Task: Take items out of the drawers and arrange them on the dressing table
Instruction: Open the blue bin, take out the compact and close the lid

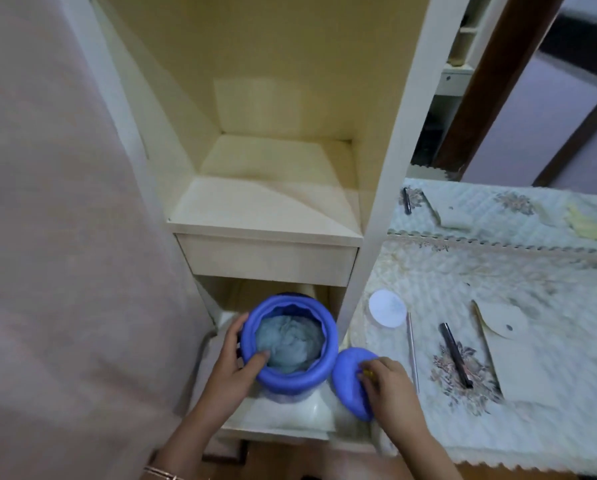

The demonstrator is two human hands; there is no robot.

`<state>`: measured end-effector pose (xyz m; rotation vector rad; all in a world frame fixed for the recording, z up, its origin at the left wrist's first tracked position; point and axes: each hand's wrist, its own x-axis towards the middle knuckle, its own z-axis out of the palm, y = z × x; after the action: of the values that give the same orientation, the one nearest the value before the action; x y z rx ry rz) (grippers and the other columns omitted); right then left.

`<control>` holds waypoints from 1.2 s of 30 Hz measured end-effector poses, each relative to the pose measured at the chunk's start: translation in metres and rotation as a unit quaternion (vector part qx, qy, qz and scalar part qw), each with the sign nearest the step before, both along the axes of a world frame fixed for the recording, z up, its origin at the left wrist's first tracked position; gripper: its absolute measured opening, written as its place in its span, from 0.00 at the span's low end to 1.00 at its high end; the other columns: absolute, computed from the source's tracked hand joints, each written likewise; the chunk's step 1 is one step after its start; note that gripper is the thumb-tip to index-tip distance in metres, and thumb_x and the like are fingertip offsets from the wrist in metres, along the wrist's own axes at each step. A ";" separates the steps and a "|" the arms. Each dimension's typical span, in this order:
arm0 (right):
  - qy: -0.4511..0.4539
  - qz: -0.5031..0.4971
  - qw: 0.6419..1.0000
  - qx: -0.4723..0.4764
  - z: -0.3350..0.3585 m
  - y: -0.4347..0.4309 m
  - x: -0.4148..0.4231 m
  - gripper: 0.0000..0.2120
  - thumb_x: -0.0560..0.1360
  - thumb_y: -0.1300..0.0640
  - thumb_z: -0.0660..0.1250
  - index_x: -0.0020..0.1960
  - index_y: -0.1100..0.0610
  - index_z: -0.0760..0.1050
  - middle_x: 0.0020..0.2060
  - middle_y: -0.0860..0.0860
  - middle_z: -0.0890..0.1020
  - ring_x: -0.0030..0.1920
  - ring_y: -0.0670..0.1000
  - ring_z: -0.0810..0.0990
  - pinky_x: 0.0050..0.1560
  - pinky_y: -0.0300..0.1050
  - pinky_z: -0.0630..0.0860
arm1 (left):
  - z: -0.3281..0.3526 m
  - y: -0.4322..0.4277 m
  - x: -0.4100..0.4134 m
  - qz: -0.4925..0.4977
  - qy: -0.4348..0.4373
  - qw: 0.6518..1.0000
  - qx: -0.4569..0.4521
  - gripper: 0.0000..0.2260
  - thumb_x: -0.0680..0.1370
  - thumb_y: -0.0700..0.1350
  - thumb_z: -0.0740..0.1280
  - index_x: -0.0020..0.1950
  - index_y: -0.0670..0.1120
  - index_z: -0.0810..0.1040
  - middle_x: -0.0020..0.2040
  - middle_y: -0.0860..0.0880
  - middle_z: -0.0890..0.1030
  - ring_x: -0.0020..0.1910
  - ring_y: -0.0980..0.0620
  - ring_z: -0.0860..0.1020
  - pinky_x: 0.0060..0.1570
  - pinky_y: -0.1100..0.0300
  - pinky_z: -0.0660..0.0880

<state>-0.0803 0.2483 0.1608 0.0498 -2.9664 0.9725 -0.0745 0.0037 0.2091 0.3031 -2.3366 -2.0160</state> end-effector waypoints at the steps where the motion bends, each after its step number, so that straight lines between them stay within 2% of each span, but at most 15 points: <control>1: 0.016 -0.029 0.999 -0.011 0.011 0.002 0.002 0.05 0.67 0.65 0.68 0.42 0.59 0.80 0.38 0.57 0.82 0.41 0.61 0.79 0.42 0.35 0.63 | 0.000 0.000 -0.001 -0.001 0.003 1.000 0.003 0.23 0.73 0.29 0.65 0.64 0.46 0.65 0.57 0.55 0.71 0.48 0.77 0.72 0.43 0.83 0.68; 4: 0.132 -0.102 0.984 -0.060 0.057 0.004 0.013 0.09 0.70 0.57 0.64 0.45 0.61 0.79 0.40 0.54 0.82 0.44 0.52 0.76 0.44 0.30 0.63 | -0.005 -0.002 -0.002 -0.008 0.001 1.000 0.027 0.23 0.74 0.32 0.66 0.62 0.51 0.64 0.54 0.60 0.72 0.50 0.64 0.75 0.42 0.81 0.70; 6: 0.212 -0.111 0.968 -0.071 0.087 -0.007 0.019 0.15 0.72 0.52 0.60 0.47 0.61 0.79 0.42 0.50 0.80 0.46 0.48 0.73 0.50 0.25 0.64 | -0.006 -0.003 -0.003 -0.014 0.001 0.999 0.041 0.22 0.74 0.33 0.65 0.62 0.51 0.64 0.54 0.61 0.72 0.48 0.70 0.76 0.42 0.81 0.70; 8: 0.251 -0.061 0.964 -0.062 0.104 -0.028 0.018 0.14 0.72 0.54 0.60 0.48 0.62 0.79 0.44 0.50 0.80 0.48 0.47 0.74 0.55 0.22 0.63 | -0.006 -0.004 -0.004 -0.011 -0.002 0.998 0.061 0.20 0.76 0.33 0.63 0.63 0.50 0.64 0.53 0.62 0.72 0.45 0.78 0.73 0.43 0.82 0.69; 9: 0.255 -0.024 0.965 -0.055 0.107 -0.041 0.014 0.13 0.73 0.55 0.60 0.48 0.62 0.79 0.44 0.50 0.80 0.49 0.47 0.74 0.57 0.21 0.63 | -0.007 -0.006 -0.004 -0.010 -0.008 0.997 0.076 0.19 0.76 0.33 0.62 0.63 0.49 0.65 0.54 0.60 0.72 0.46 0.77 0.74 0.47 0.80 0.70; 11: 0.243 0.059 0.967 -0.037 0.106 -0.066 0.003 0.11 0.73 0.56 0.61 0.49 0.60 0.78 0.46 0.52 0.81 0.50 0.46 0.73 0.59 0.22 0.62 | -0.010 -0.011 -0.005 -0.013 -0.027 0.995 0.098 0.15 0.78 0.37 0.60 0.62 0.52 0.67 0.59 0.55 0.73 0.58 0.65 0.74 0.64 0.63 0.71; 13: 0.226 0.124 0.966 -0.011 0.099 -0.087 -0.009 0.10 0.74 0.56 0.60 0.50 0.58 0.77 0.46 0.54 0.82 0.49 0.48 0.72 0.58 0.26 0.64 | -0.008 -0.014 -0.007 -0.018 -0.042 0.994 0.101 0.12 0.79 0.44 0.60 0.59 0.58 0.69 0.63 0.54 0.72 0.65 0.53 0.71 0.69 0.48 0.66; 15: 0.221 0.150 0.964 0.015 0.092 -0.100 -0.020 0.09 0.73 0.58 0.60 0.49 0.58 0.77 0.45 0.55 0.83 0.48 0.49 0.72 0.54 0.33 0.67 | -0.004 -0.015 -0.006 -0.027 -0.037 0.993 0.108 0.11 0.77 0.48 0.63 0.58 0.59 0.69 0.60 0.56 0.73 0.61 0.61 0.73 0.67 0.58 0.68; 17: 0.215 0.152 0.964 0.023 0.088 -0.108 -0.027 0.08 0.71 0.59 0.61 0.46 0.58 0.78 0.43 0.54 0.84 0.46 0.49 0.72 0.51 0.37 0.68 | 0.001 -0.014 -0.006 -0.040 -0.026 0.991 0.121 0.13 0.77 0.42 0.63 0.59 0.53 0.68 0.56 0.60 0.73 0.51 0.75 0.73 0.53 0.77 0.68; 19: 0.209 0.163 0.963 0.045 0.082 -0.111 -0.029 0.09 0.70 0.58 0.60 0.44 0.58 0.78 0.41 0.53 0.84 0.45 0.49 0.73 0.50 0.38 0.69 | 0.000 -0.014 -0.005 -0.056 -0.015 0.990 0.126 0.15 0.76 0.42 0.66 0.59 0.53 0.66 0.55 0.62 0.72 0.46 0.80 0.72 0.45 0.83 0.68; 24: 0.180 0.166 0.969 0.038 0.079 -0.114 -0.028 0.09 0.71 0.58 0.59 0.45 0.57 0.78 0.41 0.51 0.84 0.46 0.46 0.72 0.52 0.36 0.68 | -0.008 -0.019 -0.006 -0.071 -0.030 0.989 0.126 0.26 0.61 0.59 0.69 0.58 0.60 0.68 0.59 0.61 0.73 0.52 0.72 0.75 0.48 0.77 0.73; 26: 0.156 0.157 0.975 0.019 0.081 -0.114 -0.026 0.13 0.71 0.55 0.58 0.50 0.57 0.77 0.46 0.52 0.84 0.49 0.45 0.71 0.55 0.34 0.65 | -0.007 -0.020 -0.006 -0.076 -0.029 0.990 0.119 0.26 0.62 0.59 0.69 0.59 0.60 0.67 0.59 0.61 0.73 0.51 0.72 0.75 0.48 0.76 0.73; 30: 0.077 0.140 0.987 -0.014 0.083 -0.109 -0.014 0.30 0.70 0.40 0.52 0.67 0.55 0.67 0.61 0.50 0.76 0.61 0.45 0.70 0.61 0.28 0.59 | -0.005 -0.020 -0.007 -0.081 -0.023 0.990 0.116 0.27 0.64 0.56 0.69 0.61 0.58 0.66 0.59 0.60 0.73 0.49 0.73 0.75 0.46 0.78 0.72; 34: 0.070 0.124 0.990 -0.015 0.079 -0.108 -0.008 0.28 0.72 0.42 0.56 0.67 0.55 0.67 0.65 0.49 0.73 0.69 0.48 0.64 0.67 0.35 0.57 | -0.007 -0.021 -0.007 -0.079 -0.021 0.992 0.093 0.26 0.61 0.60 0.69 0.57 0.62 0.67 0.57 0.62 0.74 0.51 0.68 0.76 0.48 0.72 0.75; 36: 0.079 0.089 0.993 -0.024 0.078 -0.107 -0.012 0.23 0.74 0.45 0.56 0.63 0.55 0.72 0.63 0.51 0.77 0.69 0.53 0.66 0.65 0.36 0.59 | -0.008 -0.020 -0.009 -0.074 -0.015 0.994 0.075 0.22 0.65 0.52 0.72 0.56 0.61 0.68 0.56 0.60 0.75 0.52 0.64 0.77 0.47 0.71 0.75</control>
<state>-0.0920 0.1411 0.2392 0.3797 -2.8297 1.0044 -0.0831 -0.0164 0.2007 0.1717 -2.2933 -2.2754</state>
